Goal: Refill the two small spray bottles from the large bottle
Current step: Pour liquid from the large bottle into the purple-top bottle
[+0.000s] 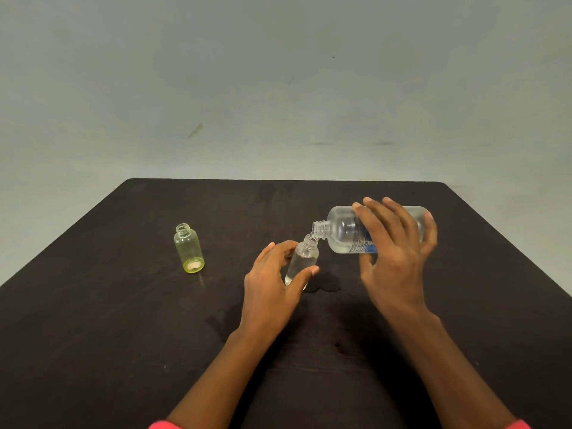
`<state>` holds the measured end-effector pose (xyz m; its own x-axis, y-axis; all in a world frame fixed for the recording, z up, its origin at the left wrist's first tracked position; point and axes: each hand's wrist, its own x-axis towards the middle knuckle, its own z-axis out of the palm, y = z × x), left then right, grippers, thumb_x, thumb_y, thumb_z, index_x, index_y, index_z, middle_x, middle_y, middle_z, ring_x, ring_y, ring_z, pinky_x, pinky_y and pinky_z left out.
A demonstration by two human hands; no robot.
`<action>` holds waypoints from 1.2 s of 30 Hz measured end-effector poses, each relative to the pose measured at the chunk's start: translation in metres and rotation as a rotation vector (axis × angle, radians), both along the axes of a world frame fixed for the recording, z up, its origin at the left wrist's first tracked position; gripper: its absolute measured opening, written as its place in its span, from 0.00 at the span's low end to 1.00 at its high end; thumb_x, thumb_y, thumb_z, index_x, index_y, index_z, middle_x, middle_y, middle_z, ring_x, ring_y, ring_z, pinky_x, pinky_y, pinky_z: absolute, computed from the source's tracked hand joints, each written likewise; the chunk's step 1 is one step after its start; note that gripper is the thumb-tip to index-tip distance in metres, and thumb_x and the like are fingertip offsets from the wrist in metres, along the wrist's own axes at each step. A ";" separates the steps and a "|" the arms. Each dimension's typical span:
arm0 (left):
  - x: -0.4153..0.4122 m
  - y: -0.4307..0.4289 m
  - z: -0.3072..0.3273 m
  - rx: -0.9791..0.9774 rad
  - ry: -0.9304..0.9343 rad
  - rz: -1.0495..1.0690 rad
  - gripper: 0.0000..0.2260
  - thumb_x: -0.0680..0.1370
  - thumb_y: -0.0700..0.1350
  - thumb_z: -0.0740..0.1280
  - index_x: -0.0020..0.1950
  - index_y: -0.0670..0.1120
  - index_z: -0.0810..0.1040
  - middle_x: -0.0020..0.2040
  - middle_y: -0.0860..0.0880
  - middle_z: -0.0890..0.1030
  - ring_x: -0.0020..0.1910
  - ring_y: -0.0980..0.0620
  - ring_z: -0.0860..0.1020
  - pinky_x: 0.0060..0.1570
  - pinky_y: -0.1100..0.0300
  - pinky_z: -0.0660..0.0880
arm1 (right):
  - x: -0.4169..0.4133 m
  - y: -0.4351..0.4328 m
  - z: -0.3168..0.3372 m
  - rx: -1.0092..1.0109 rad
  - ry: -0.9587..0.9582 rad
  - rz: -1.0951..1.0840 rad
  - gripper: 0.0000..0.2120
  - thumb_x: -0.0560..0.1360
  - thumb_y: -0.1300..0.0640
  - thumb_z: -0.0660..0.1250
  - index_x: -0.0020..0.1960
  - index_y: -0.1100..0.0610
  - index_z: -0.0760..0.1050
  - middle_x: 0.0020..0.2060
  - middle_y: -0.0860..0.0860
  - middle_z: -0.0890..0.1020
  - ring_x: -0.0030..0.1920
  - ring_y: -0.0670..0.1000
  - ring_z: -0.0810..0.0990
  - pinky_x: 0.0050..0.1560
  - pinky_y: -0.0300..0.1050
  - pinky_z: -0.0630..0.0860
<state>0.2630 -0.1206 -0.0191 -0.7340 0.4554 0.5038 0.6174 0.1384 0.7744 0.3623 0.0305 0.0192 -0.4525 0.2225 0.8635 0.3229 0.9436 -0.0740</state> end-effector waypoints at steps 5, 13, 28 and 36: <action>0.000 0.000 -0.001 -0.017 -0.002 0.005 0.18 0.70 0.55 0.73 0.58 0.53 0.76 0.50 0.62 0.79 0.62 0.54 0.75 0.61 0.49 0.74 | 0.000 0.000 0.000 -0.001 -0.002 -0.003 0.41 0.59 0.73 0.75 0.67 0.50 0.68 0.64 0.50 0.76 0.68 0.52 0.69 0.71 0.62 0.51; 0.000 0.000 0.000 -0.016 0.010 0.007 0.19 0.70 0.55 0.73 0.58 0.54 0.76 0.49 0.65 0.77 0.61 0.53 0.76 0.60 0.48 0.75 | 0.000 0.000 0.000 0.001 -0.002 -0.003 0.41 0.59 0.73 0.75 0.67 0.50 0.68 0.64 0.50 0.76 0.68 0.52 0.70 0.71 0.62 0.51; 0.000 0.000 0.000 0.008 0.030 0.003 0.18 0.70 0.55 0.73 0.58 0.56 0.75 0.48 0.70 0.76 0.60 0.54 0.76 0.61 0.49 0.74 | 0.001 0.000 -0.002 -0.027 -0.007 0.016 0.41 0.59 0.71 0.76 0.68 0.51 0.67 0.64 0.51 0.75 0.68 0.52 0.68 0.73 0.58 0.46; 0.003 -0.001 0.003 0.009 -0.013 -0.008 0.17 0.70 0.55 0.73 0.57 0.56 0.75 0.50 0.63 0.79 0.56 0.59 0.77 0.61 0.50 0.74 | 0.000 -0.001 -0.003 -0.048 -0.011 0.029 0.40 0.59 0.68 0.77 0.67 0.53 0.69 0.64 0.51 0.76 0.67 0.52 0.70 0.73 0.58 0.46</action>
